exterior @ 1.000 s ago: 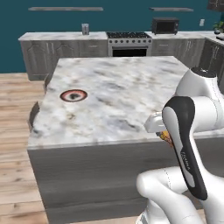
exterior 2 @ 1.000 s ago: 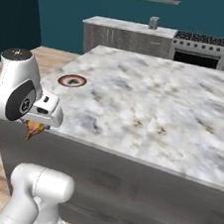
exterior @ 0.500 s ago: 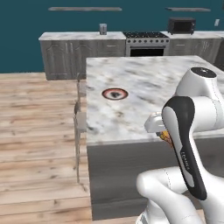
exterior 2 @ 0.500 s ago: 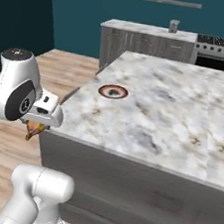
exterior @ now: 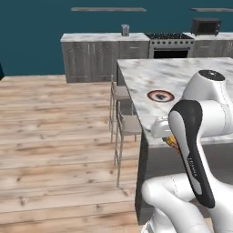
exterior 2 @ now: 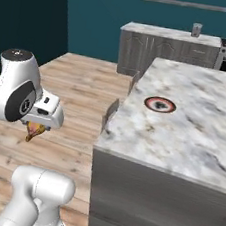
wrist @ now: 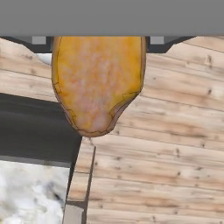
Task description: Take the chicken drumstick from the fridge and place it on the digital scale on the counter by the fridge. Wait a few seconds for a reading, then move it to the plate on the dining counter.
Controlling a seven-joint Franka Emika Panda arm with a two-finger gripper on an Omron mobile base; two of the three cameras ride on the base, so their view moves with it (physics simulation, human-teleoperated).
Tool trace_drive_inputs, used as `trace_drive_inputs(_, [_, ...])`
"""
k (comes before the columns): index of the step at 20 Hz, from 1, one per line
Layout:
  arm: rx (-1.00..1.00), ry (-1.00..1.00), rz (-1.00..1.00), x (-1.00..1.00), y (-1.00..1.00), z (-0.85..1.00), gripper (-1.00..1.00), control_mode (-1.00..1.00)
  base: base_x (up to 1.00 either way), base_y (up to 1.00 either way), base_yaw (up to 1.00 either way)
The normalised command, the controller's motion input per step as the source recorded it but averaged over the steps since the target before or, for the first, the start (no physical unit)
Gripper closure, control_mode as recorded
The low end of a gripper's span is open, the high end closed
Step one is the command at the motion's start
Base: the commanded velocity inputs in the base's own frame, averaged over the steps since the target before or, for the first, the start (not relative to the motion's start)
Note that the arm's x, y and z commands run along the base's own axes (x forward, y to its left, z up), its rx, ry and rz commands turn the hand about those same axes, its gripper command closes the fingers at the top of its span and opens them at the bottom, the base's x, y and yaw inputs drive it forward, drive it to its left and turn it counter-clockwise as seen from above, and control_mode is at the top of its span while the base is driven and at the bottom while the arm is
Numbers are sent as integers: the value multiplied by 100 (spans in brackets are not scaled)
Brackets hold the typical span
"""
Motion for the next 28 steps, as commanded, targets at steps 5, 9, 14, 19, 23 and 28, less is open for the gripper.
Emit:
trace_drive_inputs(5, [0,0,0,0,0,0,100,100,56,100,-5])
trace_drive_inputs(9, [0,0,0,0,0,0,100,100,81,87,-31])
trace_drive_inputs(14, [0,0,0,0,0,0,100,100,91,66,-49])
trace_drive_inputs(19, [0,0,0,0,0,0,100,100,82,51,-56])
trace_drive_inputs(23, [0,0,0,0,0,0,100,100,60,48,-64])
trace_drive_inputs(28, [0,0,0,0,0,0,100,100,48,66,-68])
